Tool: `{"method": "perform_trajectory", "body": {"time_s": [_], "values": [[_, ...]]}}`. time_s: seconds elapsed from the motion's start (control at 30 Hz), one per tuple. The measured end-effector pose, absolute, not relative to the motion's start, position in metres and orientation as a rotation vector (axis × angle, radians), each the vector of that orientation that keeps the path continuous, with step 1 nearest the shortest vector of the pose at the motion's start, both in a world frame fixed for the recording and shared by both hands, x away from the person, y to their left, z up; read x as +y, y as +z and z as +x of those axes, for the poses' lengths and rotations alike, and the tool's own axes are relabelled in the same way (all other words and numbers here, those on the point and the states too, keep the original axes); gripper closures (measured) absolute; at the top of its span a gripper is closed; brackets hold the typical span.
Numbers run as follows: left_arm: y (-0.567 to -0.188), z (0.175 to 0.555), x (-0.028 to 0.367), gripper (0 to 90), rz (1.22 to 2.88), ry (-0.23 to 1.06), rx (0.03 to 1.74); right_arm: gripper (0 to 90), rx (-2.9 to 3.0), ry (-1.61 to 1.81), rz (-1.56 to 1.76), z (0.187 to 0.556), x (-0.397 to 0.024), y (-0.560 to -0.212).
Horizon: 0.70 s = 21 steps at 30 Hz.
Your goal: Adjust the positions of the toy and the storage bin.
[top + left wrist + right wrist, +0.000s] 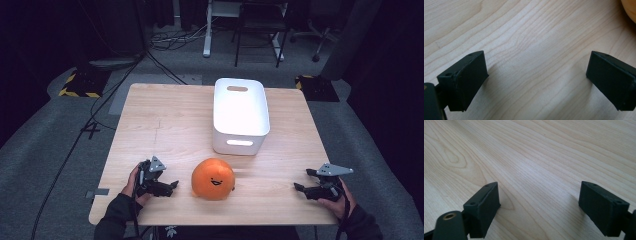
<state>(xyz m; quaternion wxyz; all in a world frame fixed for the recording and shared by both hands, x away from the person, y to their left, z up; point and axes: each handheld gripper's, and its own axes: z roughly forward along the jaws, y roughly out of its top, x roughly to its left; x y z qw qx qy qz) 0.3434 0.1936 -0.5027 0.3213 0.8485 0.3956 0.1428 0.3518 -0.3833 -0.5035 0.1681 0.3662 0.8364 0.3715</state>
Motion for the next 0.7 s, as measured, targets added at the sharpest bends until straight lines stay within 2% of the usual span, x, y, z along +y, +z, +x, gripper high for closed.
{"method": "perform_trajectory", "body": {"time_s": [0.47, 0.63, 0.7], "values": [[-0.502, 0.335, 0.193, 4.4, 2.269, 0.322, 0.945, 16.8, 2.370, 1.057, 1.057, 0.352, -0.382, -0.504], [-0.499, 0.332, 0.189, 9.6, 2.292, 0.312, 0.905, 16.7, 2.375, 1.052, 1.052, 0.353, -0.382, -0.503], [-0.499, 0.330, 0.187, 16.3, 2.289, 0.285, 0.901, 16.7, 2.374, 1.052, 1.052, 0.353, -0.382, -0.503]]}}
